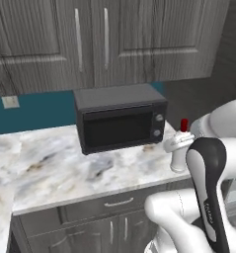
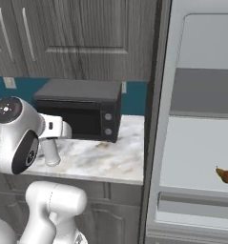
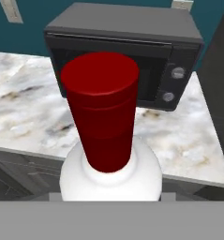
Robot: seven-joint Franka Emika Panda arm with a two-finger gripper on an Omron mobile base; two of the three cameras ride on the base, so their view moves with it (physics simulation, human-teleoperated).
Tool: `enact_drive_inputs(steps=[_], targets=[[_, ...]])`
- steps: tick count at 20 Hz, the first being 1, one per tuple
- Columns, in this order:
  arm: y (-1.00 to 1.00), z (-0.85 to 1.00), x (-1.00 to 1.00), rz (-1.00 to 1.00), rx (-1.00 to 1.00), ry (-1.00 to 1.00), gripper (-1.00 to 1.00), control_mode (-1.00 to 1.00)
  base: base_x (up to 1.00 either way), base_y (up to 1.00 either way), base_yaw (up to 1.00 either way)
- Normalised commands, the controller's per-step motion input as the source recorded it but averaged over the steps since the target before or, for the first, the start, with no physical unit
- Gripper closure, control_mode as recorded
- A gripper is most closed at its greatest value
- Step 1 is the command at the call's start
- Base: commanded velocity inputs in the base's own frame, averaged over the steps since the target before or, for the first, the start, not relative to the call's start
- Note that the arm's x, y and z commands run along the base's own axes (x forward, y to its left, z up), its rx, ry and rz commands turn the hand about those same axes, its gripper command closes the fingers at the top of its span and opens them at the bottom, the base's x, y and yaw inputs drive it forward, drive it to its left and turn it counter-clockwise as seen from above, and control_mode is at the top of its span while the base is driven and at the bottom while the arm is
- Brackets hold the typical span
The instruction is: Place the liquors on the top shelf of the fridge to keep them out of children's reach, and place the pear on lower shelves for easy access.
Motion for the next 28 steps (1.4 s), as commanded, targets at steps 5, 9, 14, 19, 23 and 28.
enact_drive_inputs(steps=[5,9,14,19,23,28], targets=[[0.0,0.0,0.0,0.0,0.0,0.0,1.0,1.0,-0.16,-0.34,0.09],[0.0,0.0,0.0,0.0,0.0,0.0,1.0,1.0,-0.37,0.0,0.16],[0.0,0.0,0.0,0.0,0.0,0.0,1.0,1.0,-0.47,-0.2,0.14],[0.0,0.0,0.0,0.0,0.0,0.0,1.0,1.0,-0.45,-0.46,0.03],[0.0,0.0,0.0,0.0,0.0,0.0,1.0,1.0,-0.34,-0.49,0.0],[0.0,0.0,0.0,0.0,0.0,0.0,1.0,1.0,-0.11,-0.63,0.0]])
